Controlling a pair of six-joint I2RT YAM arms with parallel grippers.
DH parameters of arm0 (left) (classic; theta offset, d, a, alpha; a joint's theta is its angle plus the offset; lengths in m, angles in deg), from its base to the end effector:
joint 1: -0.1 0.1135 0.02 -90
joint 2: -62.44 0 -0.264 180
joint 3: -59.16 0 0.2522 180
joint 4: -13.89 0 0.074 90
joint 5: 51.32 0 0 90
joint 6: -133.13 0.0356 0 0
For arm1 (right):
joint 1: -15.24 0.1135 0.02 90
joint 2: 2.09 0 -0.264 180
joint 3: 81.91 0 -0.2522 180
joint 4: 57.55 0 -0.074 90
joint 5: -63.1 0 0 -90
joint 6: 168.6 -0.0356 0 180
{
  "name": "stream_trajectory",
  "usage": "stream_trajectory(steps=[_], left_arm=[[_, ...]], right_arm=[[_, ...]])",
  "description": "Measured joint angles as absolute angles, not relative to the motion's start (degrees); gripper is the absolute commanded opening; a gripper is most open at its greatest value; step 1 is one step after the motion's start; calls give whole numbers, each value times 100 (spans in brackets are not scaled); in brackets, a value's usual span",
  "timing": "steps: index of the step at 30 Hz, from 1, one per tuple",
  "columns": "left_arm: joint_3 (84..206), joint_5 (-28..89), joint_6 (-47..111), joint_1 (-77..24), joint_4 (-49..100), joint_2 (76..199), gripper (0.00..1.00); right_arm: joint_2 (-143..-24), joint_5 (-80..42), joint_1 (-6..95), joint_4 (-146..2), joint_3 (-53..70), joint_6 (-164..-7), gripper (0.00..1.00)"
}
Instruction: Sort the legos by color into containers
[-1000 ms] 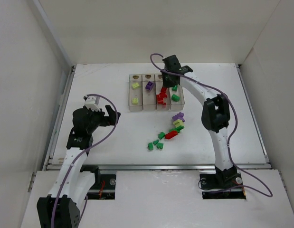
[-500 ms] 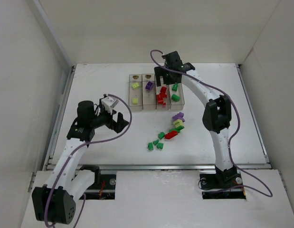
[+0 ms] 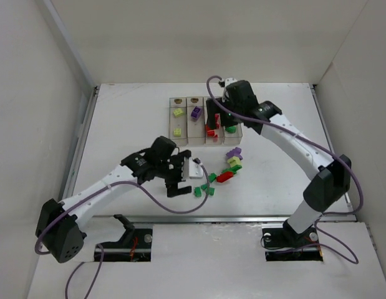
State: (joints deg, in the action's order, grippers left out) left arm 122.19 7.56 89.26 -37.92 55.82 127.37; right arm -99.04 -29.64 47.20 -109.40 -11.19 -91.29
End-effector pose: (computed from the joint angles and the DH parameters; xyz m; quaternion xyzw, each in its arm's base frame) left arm 0.1742 -0.1596 0.2719 0.6719 0.5873 -0.2194 0.3942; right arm 0.3257 0.2012 0.3597 -0.1413 0.8932 0.1419 0.4026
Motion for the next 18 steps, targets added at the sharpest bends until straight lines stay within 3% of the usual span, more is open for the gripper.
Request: stream_trajectory(steps=[7, 12, 18], left_arm=[[12042, 1416, 8650, -5051, 5507, 13456, 100], [12088, 1812, 7896, -5158, 5046, 14610, 99], [12160, 2138, 7260, -5156, 4642, 15178, 85]], right_arm=[[-9314, -3034, 5011, -10673, 279, -9387, 100], [-9200, -3209, 5007, -10627, 620, -9457, 100], [-8903, -3338, 5007, -10522, 769, -9376, 100]])
